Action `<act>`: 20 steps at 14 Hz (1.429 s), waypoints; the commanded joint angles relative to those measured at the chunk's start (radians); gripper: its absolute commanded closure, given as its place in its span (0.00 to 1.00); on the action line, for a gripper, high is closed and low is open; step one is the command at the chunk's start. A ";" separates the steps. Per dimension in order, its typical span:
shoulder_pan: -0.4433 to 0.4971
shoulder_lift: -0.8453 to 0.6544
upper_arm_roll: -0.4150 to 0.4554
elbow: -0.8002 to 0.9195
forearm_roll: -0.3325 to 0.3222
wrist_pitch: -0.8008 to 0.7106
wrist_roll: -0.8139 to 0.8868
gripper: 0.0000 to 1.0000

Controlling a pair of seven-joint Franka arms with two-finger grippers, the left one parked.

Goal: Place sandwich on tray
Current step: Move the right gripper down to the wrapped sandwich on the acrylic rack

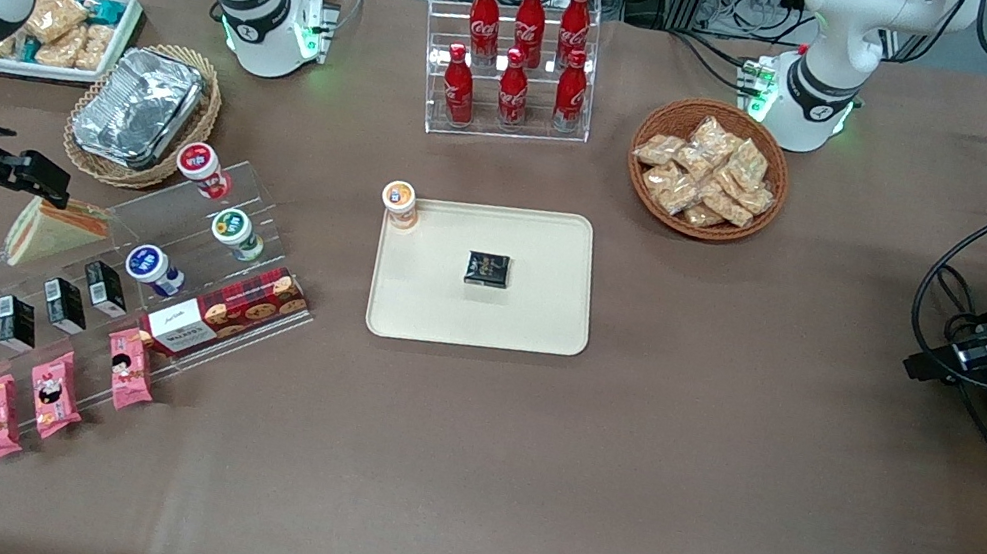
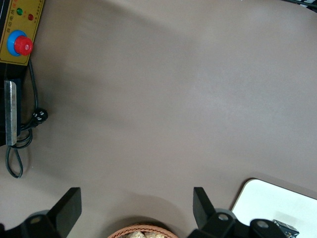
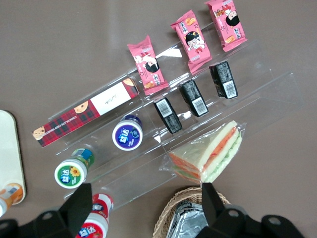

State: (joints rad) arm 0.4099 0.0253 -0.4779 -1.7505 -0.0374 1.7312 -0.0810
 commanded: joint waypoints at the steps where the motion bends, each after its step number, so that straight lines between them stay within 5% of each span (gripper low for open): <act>1: -0.002 -0.004 -0.002 0.013 -0.004 -0.008 0.001 0.01; 8: -0.008 0.005 -0.008 0.049 -0.004 -0.010 0.061 0.01; 16: -0.036 -0.004 -0.039 0.028 -0.002 -0.051 0.957 0.02; 20: -0.074 0.014 -0.057 -0.033 -0.006 -0.015 1.133 0.02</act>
State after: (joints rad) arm 0.3632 0.0312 -0.5245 -1.7559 -0.0374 1.6963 0.9928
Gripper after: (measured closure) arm 0.013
